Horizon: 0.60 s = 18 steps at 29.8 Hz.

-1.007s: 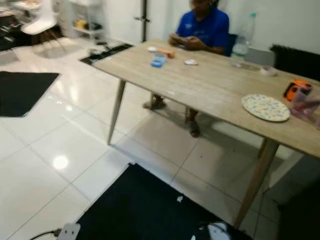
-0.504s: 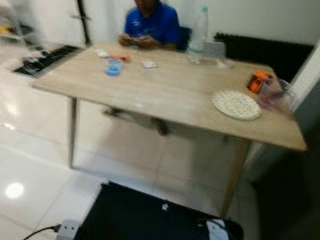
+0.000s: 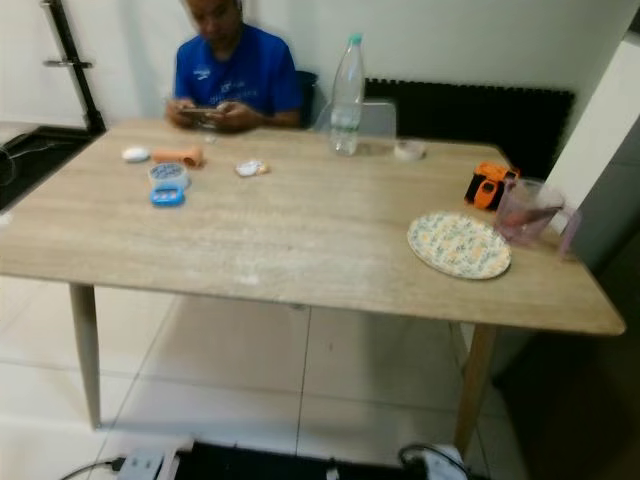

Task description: Restocking fridge

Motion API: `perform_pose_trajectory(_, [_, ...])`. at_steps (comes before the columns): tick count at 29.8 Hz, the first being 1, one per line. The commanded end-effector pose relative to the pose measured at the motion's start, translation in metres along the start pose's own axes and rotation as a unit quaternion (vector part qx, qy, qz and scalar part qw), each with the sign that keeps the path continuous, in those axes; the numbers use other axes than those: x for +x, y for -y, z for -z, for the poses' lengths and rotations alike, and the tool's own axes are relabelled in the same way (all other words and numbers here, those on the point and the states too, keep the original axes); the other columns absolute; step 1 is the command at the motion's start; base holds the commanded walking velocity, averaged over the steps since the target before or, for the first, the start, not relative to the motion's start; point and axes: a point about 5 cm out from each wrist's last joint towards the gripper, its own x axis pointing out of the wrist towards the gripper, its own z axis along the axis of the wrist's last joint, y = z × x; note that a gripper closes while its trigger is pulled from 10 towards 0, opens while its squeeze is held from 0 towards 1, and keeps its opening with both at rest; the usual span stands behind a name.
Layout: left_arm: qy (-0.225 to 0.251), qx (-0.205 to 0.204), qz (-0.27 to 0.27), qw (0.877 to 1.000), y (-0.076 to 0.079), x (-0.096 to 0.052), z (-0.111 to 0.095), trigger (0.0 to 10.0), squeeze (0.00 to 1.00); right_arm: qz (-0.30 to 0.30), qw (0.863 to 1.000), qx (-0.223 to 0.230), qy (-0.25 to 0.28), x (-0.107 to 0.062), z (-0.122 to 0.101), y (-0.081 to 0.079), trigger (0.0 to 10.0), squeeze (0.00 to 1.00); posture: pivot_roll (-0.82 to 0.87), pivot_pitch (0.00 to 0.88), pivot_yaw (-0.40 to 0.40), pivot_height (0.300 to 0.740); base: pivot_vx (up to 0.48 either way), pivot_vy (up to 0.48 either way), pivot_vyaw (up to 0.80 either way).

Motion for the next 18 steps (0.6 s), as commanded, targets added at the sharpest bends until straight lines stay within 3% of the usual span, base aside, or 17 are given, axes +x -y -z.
perform_pose_trajectory(1, [0.003,0.008,0.001,1.0,0.0003,0.0004,-0.0027,10.0,0.0,0.007,1.0,-0.003,0.005,-0.0009,-0.0028,0.0063,10.0,0.0,0.0,0.003,0.028,0.74,0.412,0.0,0.0])
perform_pose_trajectory(6, [0.004,0.01,-0.004,1.0,-0.0004,0.0004,-0.0034,10.0,0.0,0.001,1.0,0.005,0.012,-0.0008,-0.0043,0.0054,10.0,0.0,0.0,0.003,0.03,0.74,0.366,0.0,0.0])
perform_pose_trajectory(15, [0.009,0.003,-0.01,1.0,-0.0016,0.0004,-0.0051,10.0,0.0,-0.017,1.0,-0.004,0.019,-0.0003,-0.0072,0.0012,10.0,0.0,0.0,0.002,0.03,0.74,0.0,0.0,0.0])
perform_pose_trajectory(18, [0.009,0.004,-0.009,1.0,-0.0013,0.0005,-0.0052,10.0,0.0,-0.021,1.0,-0.013,0.018,-0.0002,-0.0073,0.0007,10.0,0.0,0.0,0.002,0.029,0.74,0.0,0.0,0.74])
